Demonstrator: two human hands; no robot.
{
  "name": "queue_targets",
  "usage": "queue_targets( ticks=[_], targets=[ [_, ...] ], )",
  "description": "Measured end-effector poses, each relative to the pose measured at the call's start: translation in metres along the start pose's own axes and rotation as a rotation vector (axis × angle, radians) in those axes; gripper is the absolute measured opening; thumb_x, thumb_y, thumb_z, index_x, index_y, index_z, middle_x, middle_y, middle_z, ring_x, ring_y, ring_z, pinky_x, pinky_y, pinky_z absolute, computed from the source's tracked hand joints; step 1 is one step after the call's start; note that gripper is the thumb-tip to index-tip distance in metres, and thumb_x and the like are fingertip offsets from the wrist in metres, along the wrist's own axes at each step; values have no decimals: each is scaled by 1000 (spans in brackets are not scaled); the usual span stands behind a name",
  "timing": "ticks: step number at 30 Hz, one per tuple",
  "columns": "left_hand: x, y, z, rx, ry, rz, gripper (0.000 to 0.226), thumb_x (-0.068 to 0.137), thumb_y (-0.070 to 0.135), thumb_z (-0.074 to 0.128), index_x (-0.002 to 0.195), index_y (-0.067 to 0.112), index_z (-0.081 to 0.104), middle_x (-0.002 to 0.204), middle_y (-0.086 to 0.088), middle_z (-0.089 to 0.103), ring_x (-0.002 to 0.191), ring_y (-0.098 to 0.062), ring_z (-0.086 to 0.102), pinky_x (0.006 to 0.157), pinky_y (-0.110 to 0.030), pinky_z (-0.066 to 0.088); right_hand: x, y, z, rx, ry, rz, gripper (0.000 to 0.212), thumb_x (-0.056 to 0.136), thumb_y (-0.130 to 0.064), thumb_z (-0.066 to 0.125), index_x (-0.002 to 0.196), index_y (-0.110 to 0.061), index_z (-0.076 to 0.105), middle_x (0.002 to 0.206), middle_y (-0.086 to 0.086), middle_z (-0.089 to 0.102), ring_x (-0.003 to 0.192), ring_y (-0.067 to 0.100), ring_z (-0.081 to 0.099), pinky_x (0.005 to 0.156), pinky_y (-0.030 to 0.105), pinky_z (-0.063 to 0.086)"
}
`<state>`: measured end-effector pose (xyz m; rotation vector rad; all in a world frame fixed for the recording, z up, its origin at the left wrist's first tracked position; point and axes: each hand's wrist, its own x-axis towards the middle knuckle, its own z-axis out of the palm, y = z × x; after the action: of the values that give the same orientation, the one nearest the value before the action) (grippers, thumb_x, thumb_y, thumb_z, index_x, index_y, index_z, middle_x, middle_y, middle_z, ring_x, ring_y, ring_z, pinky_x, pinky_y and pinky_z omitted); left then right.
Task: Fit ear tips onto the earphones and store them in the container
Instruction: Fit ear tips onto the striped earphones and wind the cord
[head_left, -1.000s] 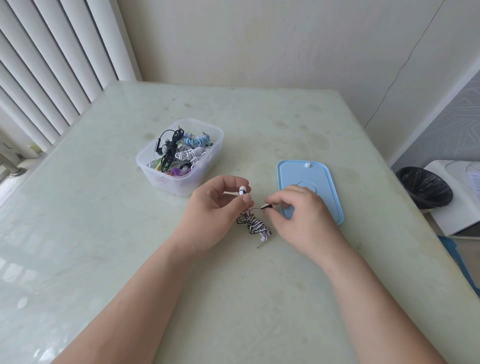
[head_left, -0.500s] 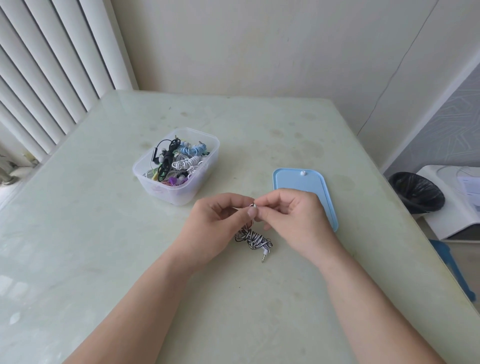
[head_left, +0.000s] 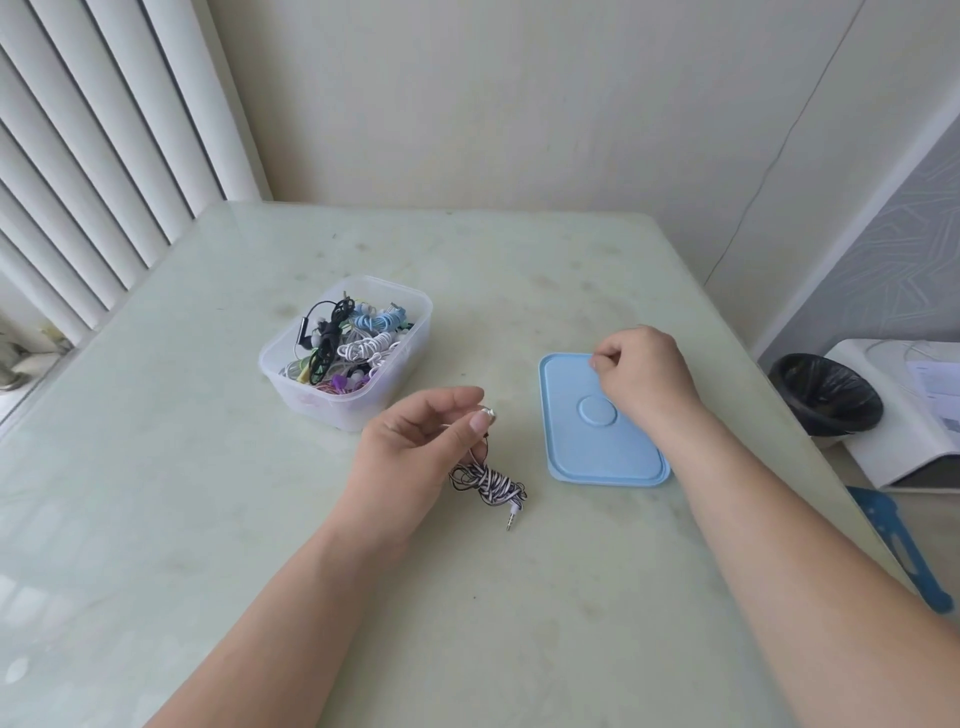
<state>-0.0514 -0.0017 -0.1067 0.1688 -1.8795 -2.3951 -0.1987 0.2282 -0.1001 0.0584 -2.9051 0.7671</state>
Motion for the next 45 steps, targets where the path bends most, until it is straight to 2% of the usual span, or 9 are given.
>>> queue_targets(
  ticks=[4, 9, 14, 19, 24, 30, 34, 40, 45],
  targets=[
    [1, -1, -1, -20, 19, -15, 17, 89, 5, 76, 105, 11, 77, 90, -14, 74, 72, -22, 66, 76, -32, 56, -19, -15, -9, 345, 13, 59, 10, 90, -14, 71, 84, -18, 77, 78, -3, 73, 73, 18, 68, 71, 29, 56],
    [5, -3, -3, -41, 20, -37, 18, 90, 1, 74, 107, 9, 77, 97, -13, 78, 78, -22, 73, 81, -29, 60, -78, -56, -11, 1038, -189, 175, 12, 83, -2, 81, 94, -5, 76, 77, 13, 75, 67, 21, 68, 68, 34, 61],
    [1, -4, -4, 21, -14, 2, 8, 92, 6, 74, 99, 8, 77, 81, -15, 72, 73, -24, 65, 75, -36, 55, -116, -65, 5, 1257, -323, 243, 8, 84, 0, 77, 92, -3, 76, 83, 17, 74, 71, 23, 66, 64, 30, 56],
    [-3, -8, 0, 118, -44, 58, 11, 93, 5, 73, 104, 7, 77, 87, -13, 76, 73, -22, 65, 74, -38, 56, -121, -63, 11, 1361, -335, 239, 9, 89, 2, 70, 97, 1, 73, 85, 15, 74, 73, 23, 66, 66, 30, 56],
    [-2, -8, -1, 142, -27, 54, 13, 92, 6, 76, 104, 10, 78, 92, -15, 78, 73, -21, 66, 75, -39, 57, -121, -62, 13, 1393, -321, 241, 24, 76, -10, 76, 97, 0, 74, 89, 17, 75, 75, 25, 65, 68, 31, 56],
    [-3, -7, -2, 180, -37, 67, 13, 89, 9, 80, 102, 10, 79, 90, -19, 77, 73, -18, 68, 74, -32, 59, -121, -62, 19, 1386, -268, 244, 10, 88, 1, 72, 97, 1, 74, 84, 15, 74, 73, 23, 64, 66, 29, 55],
    [-4, -8, 0, 210, -42, 94, 10, 91, 8, 78, 100, 10, 80, 86, -21, 75, 72, -17, 66, 71, -29, 57, -121, -61, 20, 1393, -250, 233, 12, 84, -1, 75, 96, 1, 75, 85, 15, 74, 76, 23, 64, 68, 30, 55],
    [-4, -8, 0, 206, -45, 99, 9, 93, 8, 75, 101, 9, 79, 82, -8, 76, 71, -16, 66, 70, -28, 57, -121, -60, 21, 1380, -235, 207, 10, 87, 3, 72, 97, 1, 75, 88, 17, 75, 77, 26, 65, 72, 34, 56],
    [-4, -8, 0, 218, -27, 100, 8, 92, 8, 77, 100, 9, 80, 87, -13, 78, 71, -15, 67, 72, -30, 59, -124, -62, 25, 1321, -196, 183, 10, 87, 1, 74, 96, -3, 78, 86, 16, 76, 77, 24, 68, 77, 37, 57]
  ],
)
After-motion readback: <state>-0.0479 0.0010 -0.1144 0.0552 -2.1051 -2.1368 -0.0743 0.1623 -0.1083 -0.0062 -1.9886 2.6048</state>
